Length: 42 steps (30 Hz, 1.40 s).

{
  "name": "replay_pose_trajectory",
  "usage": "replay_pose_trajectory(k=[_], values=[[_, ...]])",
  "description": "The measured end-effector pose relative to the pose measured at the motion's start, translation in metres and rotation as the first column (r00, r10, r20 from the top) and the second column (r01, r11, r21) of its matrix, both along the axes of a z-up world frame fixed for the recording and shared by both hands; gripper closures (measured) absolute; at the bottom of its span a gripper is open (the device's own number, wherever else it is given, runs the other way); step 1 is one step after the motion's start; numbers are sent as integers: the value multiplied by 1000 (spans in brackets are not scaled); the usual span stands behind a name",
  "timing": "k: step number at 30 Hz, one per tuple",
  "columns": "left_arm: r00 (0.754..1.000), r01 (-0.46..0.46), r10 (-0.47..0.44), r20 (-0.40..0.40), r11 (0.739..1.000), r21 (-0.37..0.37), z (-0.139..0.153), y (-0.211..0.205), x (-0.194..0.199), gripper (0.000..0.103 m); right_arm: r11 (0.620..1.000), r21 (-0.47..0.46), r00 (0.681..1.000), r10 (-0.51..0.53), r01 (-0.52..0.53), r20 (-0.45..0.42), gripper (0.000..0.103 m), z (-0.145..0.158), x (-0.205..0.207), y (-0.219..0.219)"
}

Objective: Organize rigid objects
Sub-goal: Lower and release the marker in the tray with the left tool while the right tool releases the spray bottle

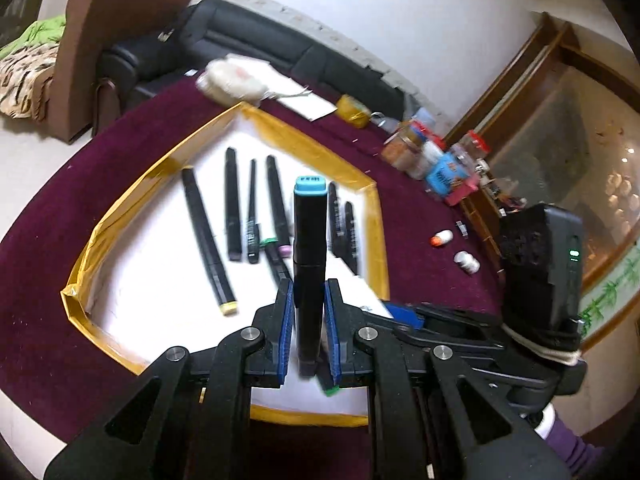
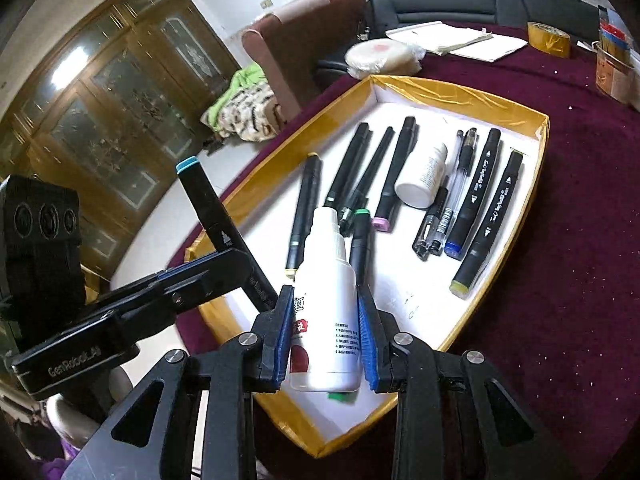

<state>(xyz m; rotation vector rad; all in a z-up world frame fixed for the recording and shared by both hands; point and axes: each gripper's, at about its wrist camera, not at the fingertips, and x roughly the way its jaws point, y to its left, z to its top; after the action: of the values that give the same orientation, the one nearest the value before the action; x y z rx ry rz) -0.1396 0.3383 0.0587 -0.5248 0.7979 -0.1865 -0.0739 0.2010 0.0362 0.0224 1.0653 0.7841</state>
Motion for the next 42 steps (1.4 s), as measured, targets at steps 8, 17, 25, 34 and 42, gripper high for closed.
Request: replay_pose_trajectory(k=[8,17,25,34,42], values=[[998,-25,30,-56,995,95,-21,-5,27,87,994,-91,998,-67,68,14,76,-11,17,-1],[992,-96,111,-68,976,194,-25,-11,29,75,985,-140,994,-96,103,54,76,-12,13,2],[974,-223,227,25,917,332,-2,-11,12,44,983,-146,985,-87,109,148,67,0,5,0],[965,-261,243,98,856,446,14,-25,7,39,987,-149,990,-36,56,136,67,-4,-3,1],[958,-283,267,102,843,458,18,-21,5,38,988,-157,991,24,-2,133,66,-5,-15,6]])
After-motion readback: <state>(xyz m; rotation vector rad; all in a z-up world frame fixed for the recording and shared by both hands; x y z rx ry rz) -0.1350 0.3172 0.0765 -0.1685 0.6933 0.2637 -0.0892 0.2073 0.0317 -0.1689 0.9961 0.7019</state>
